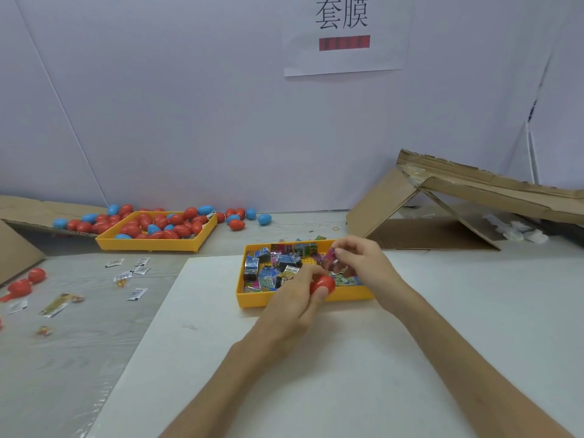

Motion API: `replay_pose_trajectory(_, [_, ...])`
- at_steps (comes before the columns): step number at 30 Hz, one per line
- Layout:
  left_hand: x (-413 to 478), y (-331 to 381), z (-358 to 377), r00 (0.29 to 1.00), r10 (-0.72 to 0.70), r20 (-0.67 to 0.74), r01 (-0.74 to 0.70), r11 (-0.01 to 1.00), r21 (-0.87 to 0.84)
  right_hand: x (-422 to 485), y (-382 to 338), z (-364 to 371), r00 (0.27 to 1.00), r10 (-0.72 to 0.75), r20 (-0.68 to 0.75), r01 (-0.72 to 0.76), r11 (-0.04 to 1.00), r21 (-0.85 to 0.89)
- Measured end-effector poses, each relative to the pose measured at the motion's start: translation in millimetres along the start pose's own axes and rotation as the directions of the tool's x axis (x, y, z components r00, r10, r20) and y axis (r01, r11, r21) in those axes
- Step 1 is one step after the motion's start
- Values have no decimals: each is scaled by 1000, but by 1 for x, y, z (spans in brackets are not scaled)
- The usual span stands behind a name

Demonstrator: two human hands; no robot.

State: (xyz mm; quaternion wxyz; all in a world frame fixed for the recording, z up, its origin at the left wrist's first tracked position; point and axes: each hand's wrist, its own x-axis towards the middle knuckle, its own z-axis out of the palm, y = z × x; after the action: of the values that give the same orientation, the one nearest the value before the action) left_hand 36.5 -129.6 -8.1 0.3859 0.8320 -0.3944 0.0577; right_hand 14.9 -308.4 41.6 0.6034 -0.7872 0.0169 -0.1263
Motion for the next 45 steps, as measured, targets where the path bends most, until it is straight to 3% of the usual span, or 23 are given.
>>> replay_pose_trajectory(3, [1, 4, -6, 990, -86, -113, 63, 980, -190, 1, -4, -7, 996, 12, -92, 1, 991, 134])
replay_pose_trajectory(10, [2, 12, -13, 962, -153, -226, 41, 900, -434, -2, -4, 1, 1000, 19, -1, -19, 978, 210])
replay_pose_trajectory(14, [1, 16, -20, 954, -133, -270, 6, 906, -424, -4, -3, 6, 997, 4, 72, -26, 952, 306])
replay_pose_trajectory(21, [2, 14, -22, 941, -167, -294, 56, 934, -354, -8, -2, 10, 989, -58, 139, 15, 955, 295])
replay_pose_trajectory(30, [3, 9, -26, 955, -134, -264, 53, 955, -292, -13, -7, 18, 980, -139, 144, 119, 983, 142])
replay_pose_trajectory(36, [2, 8, -28, 943, -125, -307, 30, 955, -296, -14, -7, 18, 985, -146, 87, 129, 977, 172])
replay_pose_trajectory(41, [2, 17, -32, 949, -199, -245, 45, 853, -520, -14, -7, 17, 986, -151, 74, 136, 975, 178])
replay_pose_trajectory(45, [2, 18, -37, 947, -243, -208, 54, 763, -644, -13, -8, 14, 964, -100, 246, 7, 935, 356])
